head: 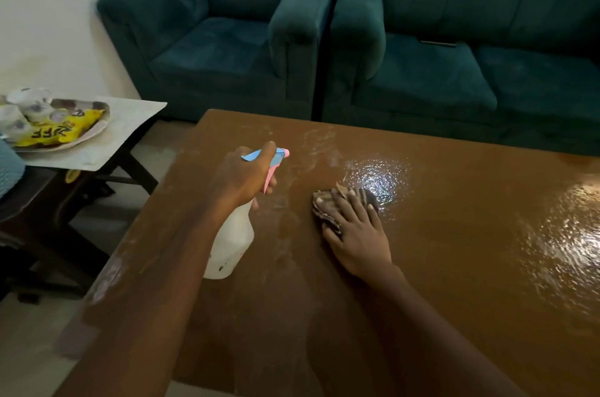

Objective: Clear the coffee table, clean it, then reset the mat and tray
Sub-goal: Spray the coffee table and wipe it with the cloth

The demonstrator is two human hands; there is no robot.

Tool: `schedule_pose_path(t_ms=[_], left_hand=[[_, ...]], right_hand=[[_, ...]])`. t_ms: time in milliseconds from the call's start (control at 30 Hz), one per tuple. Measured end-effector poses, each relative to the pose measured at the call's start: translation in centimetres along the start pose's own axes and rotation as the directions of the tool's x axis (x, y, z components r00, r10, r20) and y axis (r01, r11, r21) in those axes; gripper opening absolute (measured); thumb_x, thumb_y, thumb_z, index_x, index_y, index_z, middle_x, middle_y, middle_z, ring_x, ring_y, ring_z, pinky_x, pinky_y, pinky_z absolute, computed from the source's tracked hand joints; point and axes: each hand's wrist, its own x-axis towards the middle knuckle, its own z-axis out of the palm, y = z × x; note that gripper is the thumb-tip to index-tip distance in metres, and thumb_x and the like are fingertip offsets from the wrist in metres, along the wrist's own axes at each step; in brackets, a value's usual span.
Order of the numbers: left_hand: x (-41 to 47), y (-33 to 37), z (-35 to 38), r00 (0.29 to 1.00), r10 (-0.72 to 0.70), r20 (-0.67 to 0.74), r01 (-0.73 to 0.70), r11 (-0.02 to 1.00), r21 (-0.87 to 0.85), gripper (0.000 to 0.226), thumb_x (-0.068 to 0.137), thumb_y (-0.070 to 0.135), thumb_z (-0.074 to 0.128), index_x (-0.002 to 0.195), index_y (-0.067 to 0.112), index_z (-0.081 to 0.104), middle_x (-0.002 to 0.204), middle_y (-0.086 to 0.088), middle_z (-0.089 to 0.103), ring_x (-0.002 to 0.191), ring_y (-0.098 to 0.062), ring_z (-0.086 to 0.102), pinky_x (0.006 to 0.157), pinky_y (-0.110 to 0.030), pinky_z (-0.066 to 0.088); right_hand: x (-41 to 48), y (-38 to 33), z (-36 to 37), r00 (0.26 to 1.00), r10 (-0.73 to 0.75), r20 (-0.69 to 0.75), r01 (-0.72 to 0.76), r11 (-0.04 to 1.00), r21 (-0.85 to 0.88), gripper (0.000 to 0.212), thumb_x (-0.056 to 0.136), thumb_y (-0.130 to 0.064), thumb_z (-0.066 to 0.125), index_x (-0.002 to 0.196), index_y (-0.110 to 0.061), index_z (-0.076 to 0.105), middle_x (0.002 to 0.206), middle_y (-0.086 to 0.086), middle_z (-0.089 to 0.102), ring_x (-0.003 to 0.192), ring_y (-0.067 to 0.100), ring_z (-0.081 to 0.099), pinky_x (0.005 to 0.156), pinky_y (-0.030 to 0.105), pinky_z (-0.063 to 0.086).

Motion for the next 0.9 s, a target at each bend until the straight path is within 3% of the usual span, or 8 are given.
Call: schedule_pose_path(t_ms=[100,200,467,667,900], left_hand=[[2.2,0.4,-0.1,0.999,0.028,0.040,-0.029,1.000,0.013,0.053,0.097,0.058,0.034,0.099,0.012,0.062,0.080,-0.004,0.069,0.068,-0.018,0.066,0.051,-0.023,0.048],[3.8,1.0,0.2,0.996,0.043,0.072,-0.044,0.999,0.020,0.051,0.098,0.056,0.033,0.082,0.016,0.060,0.078,-0.005,0.068,0.067,-0.016,0.064,0.051,-0.023,0.047],[7.8,2.1,0.8,0.986,0.091,0.140,-0.103,0.992,0.078,0.051,0.099,0.054,0.032,0.086,0.014,0.061,0.077,-0.003,0.067,0.065,-0.014,0.063,0.056,-0.021,0.048],[9.0,1.8,0.8,0.992,0.028,0.121,-0.043,0.991,0.125,0.049,0.097,0.056,0.036,0.098,0.012,0.058,0.072,-0.002,0.064,0.058,-0.013,0.059,0.048,-0.021,0.044],[10.2,0.0,-0.6,0.999,0.006,0.036,-0.007,1.000,0.025,0.048,0.098,0.056,0.035,0.087,0.017,0.060,0.079,-0.003,0.068,0.068,-0.018,0.066,0.050,-0.023,0.047]], right_hand=[[2.7,-0.5,-0.1,0.984,0.172,-0.039,-0.172,0.985,0.020,0.061,0.094,-0.063,0.008,0.153,-0.051,0.004,0.166,-0.013,-0.007,0.151,0.013,-0.016,0.123,0.044,-0.006],[4.5,-0.4,-0.3,0.963,0.265,-0.042,-0.263,0.964,0.037,0.056,0.101,-0.058,0.018,0.153,-0.050,0.001,0.165,-0.013,-0.010,0.151,0.015,-0.016,0.122,0.046,-0.007],[5.4,0.4,-0.8,0.956,0.291,-0.033,-0.290,0.956,0.051,0.053,0.102,-0.055,0.020,0.152,-0.054,0.002,0.165,-0.015,-0.011,0.151,0.013,-0.017,0.122,0.044,-0.008],[6.1,1.0,-1.0,0.953,0.304,-0.005,-0.304,0.951,0.056,0.053,0.103,-0.054,0.021,0.152,-0.053,0.002,0.165,-0.014,-0.010,0.150,0.013,-0.019,0.122,0.043,-0.010],[11.2,3.1,-2.4,0.946,0.323,0.017,-0.323,0.943,0.079,0.054,0.103,-0.054,0.020,0.154,-0.050,0.004,0.165,-0.011,-0.012,0.151,0.016,-0.019,0.121,0.046,-0.011]])
